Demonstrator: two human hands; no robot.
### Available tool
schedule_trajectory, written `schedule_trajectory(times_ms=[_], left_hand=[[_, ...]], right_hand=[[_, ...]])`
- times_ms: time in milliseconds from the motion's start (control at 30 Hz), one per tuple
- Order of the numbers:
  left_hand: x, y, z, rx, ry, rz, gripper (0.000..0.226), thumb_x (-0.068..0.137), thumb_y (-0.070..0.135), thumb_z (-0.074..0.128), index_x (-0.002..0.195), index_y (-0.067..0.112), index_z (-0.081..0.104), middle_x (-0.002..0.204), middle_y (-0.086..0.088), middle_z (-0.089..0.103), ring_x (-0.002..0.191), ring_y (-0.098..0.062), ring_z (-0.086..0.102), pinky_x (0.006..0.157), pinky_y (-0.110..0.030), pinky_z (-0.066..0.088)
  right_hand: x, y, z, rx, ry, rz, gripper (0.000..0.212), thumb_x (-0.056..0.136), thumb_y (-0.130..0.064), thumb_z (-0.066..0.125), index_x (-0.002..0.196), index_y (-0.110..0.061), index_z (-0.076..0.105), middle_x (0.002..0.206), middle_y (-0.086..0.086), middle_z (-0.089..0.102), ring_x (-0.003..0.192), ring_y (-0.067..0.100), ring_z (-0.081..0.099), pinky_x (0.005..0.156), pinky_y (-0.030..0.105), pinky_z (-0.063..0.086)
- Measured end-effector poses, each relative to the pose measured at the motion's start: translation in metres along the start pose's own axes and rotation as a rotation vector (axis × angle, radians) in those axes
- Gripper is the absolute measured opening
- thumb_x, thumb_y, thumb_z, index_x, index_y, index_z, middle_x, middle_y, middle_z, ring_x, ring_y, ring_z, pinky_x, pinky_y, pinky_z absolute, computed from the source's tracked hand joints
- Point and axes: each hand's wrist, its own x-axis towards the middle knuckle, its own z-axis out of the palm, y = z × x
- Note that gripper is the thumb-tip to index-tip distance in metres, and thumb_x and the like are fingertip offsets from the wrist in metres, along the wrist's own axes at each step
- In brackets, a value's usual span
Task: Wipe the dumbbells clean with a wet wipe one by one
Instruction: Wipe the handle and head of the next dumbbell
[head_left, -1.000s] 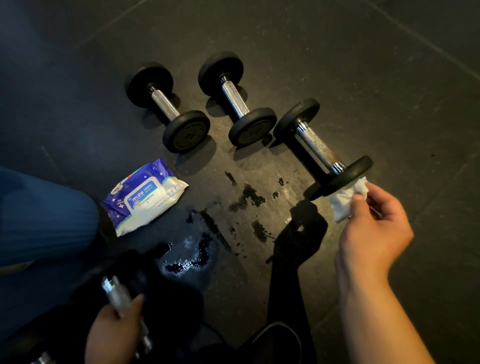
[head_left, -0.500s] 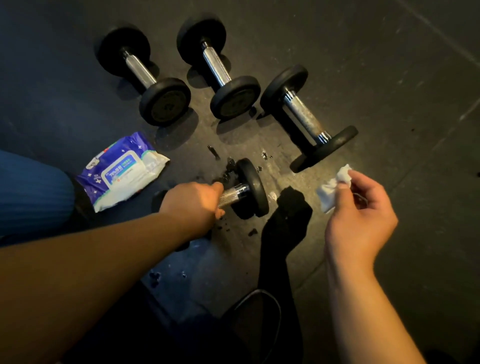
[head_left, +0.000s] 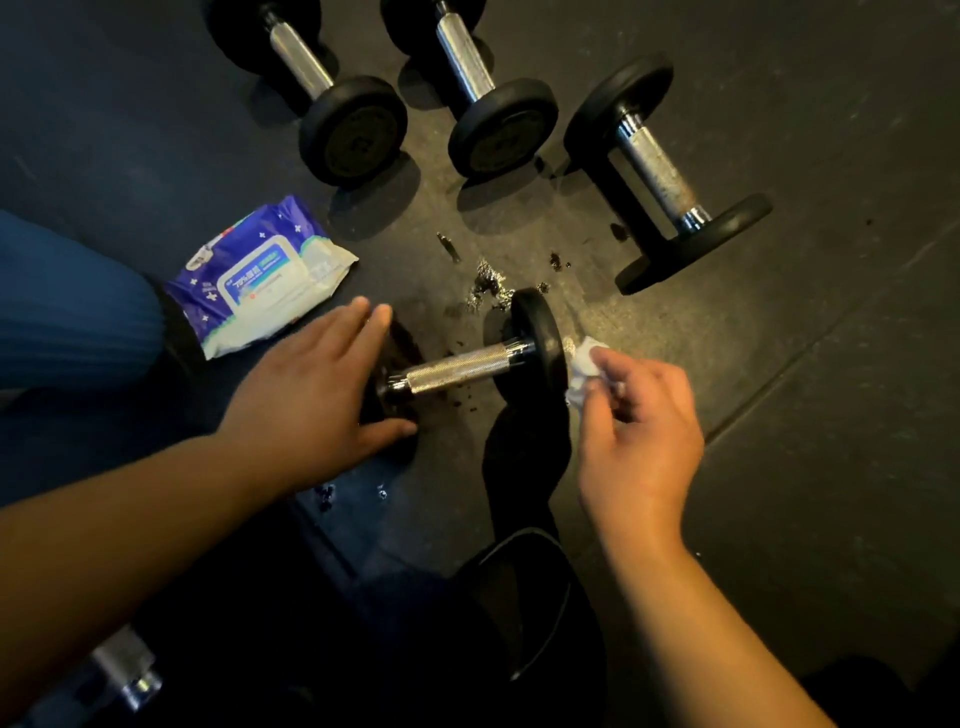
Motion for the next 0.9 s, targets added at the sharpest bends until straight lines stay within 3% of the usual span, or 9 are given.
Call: schedule_trajectory(times_ms=[67, 200, 300, 467, 633, 733, 900], left_hand=[[-0.021, -0.01, 0.01, 0.02, -0.051, -0.041, 0.121, 0.07, 0.086, 0.047, 0.157, 0.019, -0.004, 0.165, -0.008, 0.008, 0.15, -0.025, 0.017, 0.12, -0.042, 0.024], [-0.029, -0.001, 0.024, -0.003, -0.002, -0.051, 0.122, 0.072, 0.075, 0.06, 0.157, 0.012, -0.001, 0.164, -0.011, 0.011, 0.151, -0.025, 0.017, 0.119, -0.045, 0.027], [-0.022, 0.003, 0.021, -0.031, 0.005, -0.082, 0.128, 0.07, 0.075, 0.064, 0.156, 0.011, -0.006, 0.164, -0.014, 0.01, 0.151, -0.025, 0.016, 0.12, -0.044, 0.026], [-0.009, -0.009, 0.009, 0.003, -0.014, -0.035, 0.13, 0.067, 0.077, 0.065, 0.156, 0.006, 0.003, 0.162, -0.017, 0.019, 0.149, -0.028, 0.021, 0.12, -0.042, 0.024], [-0.013, -0.004, 0.004, 0.077, 0.043, -0.005, 0.119, 0.072, 0.069, 0.067, 0.157, 0.007, 0.011, 0.161, -0.016, 0.024, 0.148, -0.028, 0.024, 0.118, -0.045, 0.028], [-0.016, 0.001, 0.003, 0.089, 0.048, 0.007, 0.109, 0.079, 0.063, 0.065, 0.157, 0.009, 0.012, 0.162, -0.014, 0.022, 0.149, -0.027, 0.022, 0.118, -0.046, 0.028], [-0.009, -0.004, 0.0, 0.053, -0.002, 0.018, 0.106, 0.086, 0.065, 0.054, 0.157, 0.012, -0.004, 0.165, -0.011, 0.003, 0.152, -0.023, 0.007, 0.122, -0.043, 0.018]], right_hand=[[-0.012, -0.003, 0.01, -0.099, -0.1, -0.139, 0.028, 0.089, -0.003, 0.067, 0.115, -0.012, 0.072, 0.108, 0.001, 0.059, 0.094, 0.004, 0.054, 0.083, 0.01, 0.042], [-0.024, -0.004, 0.029, -0.22, -0.23, -0.315, 0.034, 0.088, -0.003, 0.065, 0.121, -0.008, 0.069, 0.111, 0.004, 0.06, 0.095, 0.015, 0.058, 0.077, 0.026, 0.05], [-0.026, -0.003, 0.037, -0.277, -0.267, -0.367, 0.036, 0.09, -0.003, 0.064, 0.126, -0.006, 0.066, 0.115, 0.007, 0.059, 0.096, 0.022, 0.061, 0.075, 0.034, 0.054], [-0.01, -0.014, 0.061, -0.472, -0.334, -0.4, 0.039, 0.087, -0.002, 0.058, 0.125, -0.006, 0.062, 0.12, 0.009, 0.058, 0.098, 0.028, 0.058, 0.075, 0.037, 0.054], [-0.013, -0.022, 0.087, -0.771, -0.415, -0.387, 0.054, 0.096, -0.008, 0.039, 0.149, 0.005, 0.034, 0.154, 0.027, 0.034, 0.138, 0.036, 0.04, 0.108, 0.04, 0.043], [-0.024, -0.02, 0.086, -0.811, -0.455, -0.35, 0.061, 0.097, -0.013, 0.043, 0.153, 0.005, 0.026, 0.159, 0.029, 0.025, 0.146, 0.039, 0.029, 0.115, 0.042, 0.036], [-0.028, -0.015, 0.083, -0.848, -0.516, -0.366, 0.068, 0.095, -0.015, 0.047, 0.155, 0.004, 0.021, 0.161, 0.028, 0.021, 0.149, 0.041, 0.023, 0.117, 0.046, 0.032]])
